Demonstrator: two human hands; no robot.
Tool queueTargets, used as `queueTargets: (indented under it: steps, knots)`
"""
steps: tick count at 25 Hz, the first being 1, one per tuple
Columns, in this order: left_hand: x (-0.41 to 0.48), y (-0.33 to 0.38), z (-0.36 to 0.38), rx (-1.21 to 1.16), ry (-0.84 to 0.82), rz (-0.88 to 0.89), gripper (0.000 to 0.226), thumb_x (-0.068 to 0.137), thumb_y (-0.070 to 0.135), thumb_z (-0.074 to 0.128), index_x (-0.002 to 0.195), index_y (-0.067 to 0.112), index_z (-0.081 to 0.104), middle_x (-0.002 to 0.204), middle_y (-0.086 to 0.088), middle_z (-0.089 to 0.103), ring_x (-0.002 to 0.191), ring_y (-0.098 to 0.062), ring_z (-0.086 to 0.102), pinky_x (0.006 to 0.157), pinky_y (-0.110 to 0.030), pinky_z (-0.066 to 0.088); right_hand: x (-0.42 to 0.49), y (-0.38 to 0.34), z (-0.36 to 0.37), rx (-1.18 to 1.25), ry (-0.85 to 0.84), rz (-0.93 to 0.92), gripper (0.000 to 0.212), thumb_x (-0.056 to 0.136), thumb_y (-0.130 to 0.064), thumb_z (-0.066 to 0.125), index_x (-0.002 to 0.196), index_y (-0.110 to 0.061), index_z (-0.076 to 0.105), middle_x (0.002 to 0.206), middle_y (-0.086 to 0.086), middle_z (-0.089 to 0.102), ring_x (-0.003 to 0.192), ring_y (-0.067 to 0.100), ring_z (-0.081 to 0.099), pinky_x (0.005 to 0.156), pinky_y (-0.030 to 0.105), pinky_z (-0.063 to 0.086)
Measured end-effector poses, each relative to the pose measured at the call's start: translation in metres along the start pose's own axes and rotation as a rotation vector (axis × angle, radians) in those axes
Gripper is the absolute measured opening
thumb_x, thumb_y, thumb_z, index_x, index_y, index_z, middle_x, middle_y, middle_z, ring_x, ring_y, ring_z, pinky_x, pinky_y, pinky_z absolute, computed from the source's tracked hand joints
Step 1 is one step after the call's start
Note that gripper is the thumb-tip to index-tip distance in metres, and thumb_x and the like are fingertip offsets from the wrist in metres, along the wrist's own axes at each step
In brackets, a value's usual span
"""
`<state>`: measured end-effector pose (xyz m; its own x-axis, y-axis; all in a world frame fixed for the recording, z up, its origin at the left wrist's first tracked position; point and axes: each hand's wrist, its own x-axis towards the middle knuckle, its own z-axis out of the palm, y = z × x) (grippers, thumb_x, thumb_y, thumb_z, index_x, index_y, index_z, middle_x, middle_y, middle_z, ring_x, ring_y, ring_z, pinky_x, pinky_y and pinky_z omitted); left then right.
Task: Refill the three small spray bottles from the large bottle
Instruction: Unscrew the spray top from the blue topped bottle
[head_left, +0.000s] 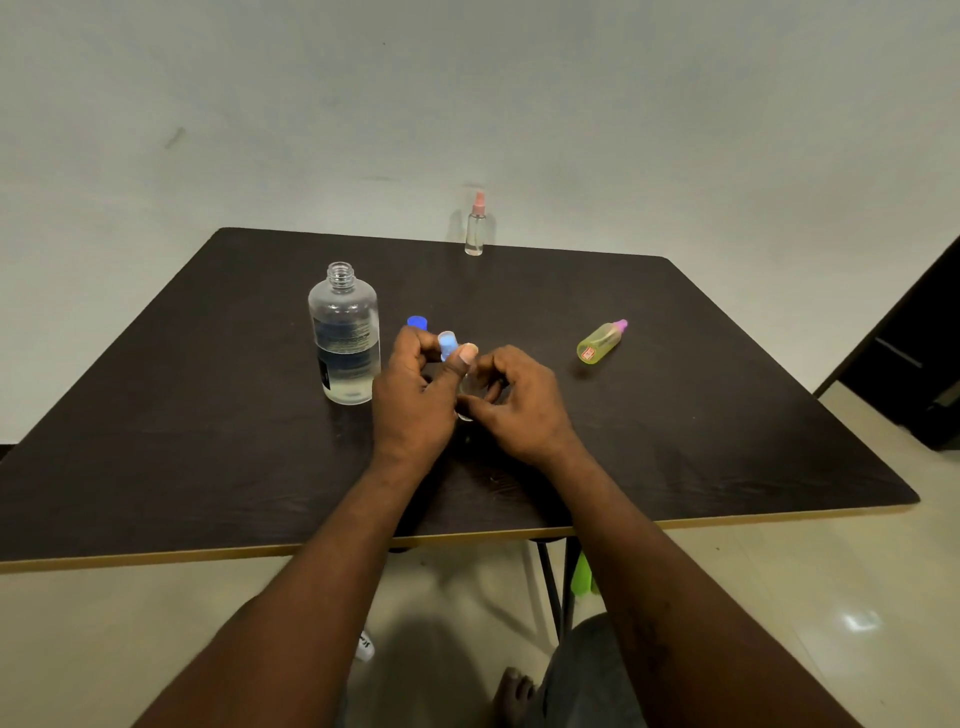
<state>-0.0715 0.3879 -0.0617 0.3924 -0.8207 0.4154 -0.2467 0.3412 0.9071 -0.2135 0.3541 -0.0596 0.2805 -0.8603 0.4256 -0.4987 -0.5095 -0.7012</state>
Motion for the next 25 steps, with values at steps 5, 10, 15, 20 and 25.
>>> queueTargets:
  steps: [5,10,15,20,25]
  knots:
    - [0.0,-0.002,0.003,0.117,0.105,0.055,0.04,0.088,0.049,0.078,0.096,0.018,0.055,0.085,0.006,0.067,0.074,-0.016,0.066,0.066,-0.041,0.055,0.001,-0.001,-0.004,0.118,0.025,-0.038,0.024,0.084,-0.027,0.082,0.101,-0.014,0.069,0.094,-0.003,0.07,0.083,0.012,0.067,0.073,0.028,0.057]
    - [0.001,-0.001,0.005,0.101,-0.019,0.063,0.047,0.084,0.06,0.072,0.096,0.019,0.052,0.083,0.0,0.067,0.066,-0.026,0.063,0.063,-0.051,0.055,0.011,0.049,-0.05,-0.27,0.685,0.36,0.032,0.089,-0.043,0.071,0.11,-0.019,0.066,0.114,0.006,0.063,0.107,0.028,0.059,0.087,0.038,0.051]
    - [0.0,-0.001,0.006,0.174,-0.018,0.151,0.047,0.088,0.064,0.066,0.108,0.022,0.057,0.08,0.006,0.065,0.057,-0.016,0.056,0.056,-0.042,0.053,0.037,0.083,-0.081,-0.503,0.258,0.582,0.063,0.097,-0.07,0.048,0.153,-0.043,0.043,0.144,0.012,0.05,0.133,0.033,0.044,0.109,0.052,0.039]
    - [0.0,-0.002,0.008,0.251,-0.047,0.214,0.043,0.092,0.066,0.062,0.114,0.029,0.061,0.082,0.016,0.065,0.06,-0.011,0.056,0.054,-0.029,0.047,0.038,0.073,-0.06,-0.529,0.179,0.338,0.043,0.098,-0.05,0.058,0.138,-0.035,0.064,0.123,0.007,0.072,0.112,0.031,0.059,0.095,0.041,0.05]
    - [0.003,-0.008,0.009,0.268,-0.161,0.235,0.044,0.093,0.061,0.064,0.119,0.026,0.069,0.094,0.021,0.062,0.076,0.007,0.054,0.072,-0.022,0.045,0.028,0.057,-0.039,-0.31,0.149,0.19,0.053,0.087,-0.023,0.069,0.137,-0.027,0.051,0.117,0.0,0.072,0.099,0.022,0.067,0.085,0.037,0.056]
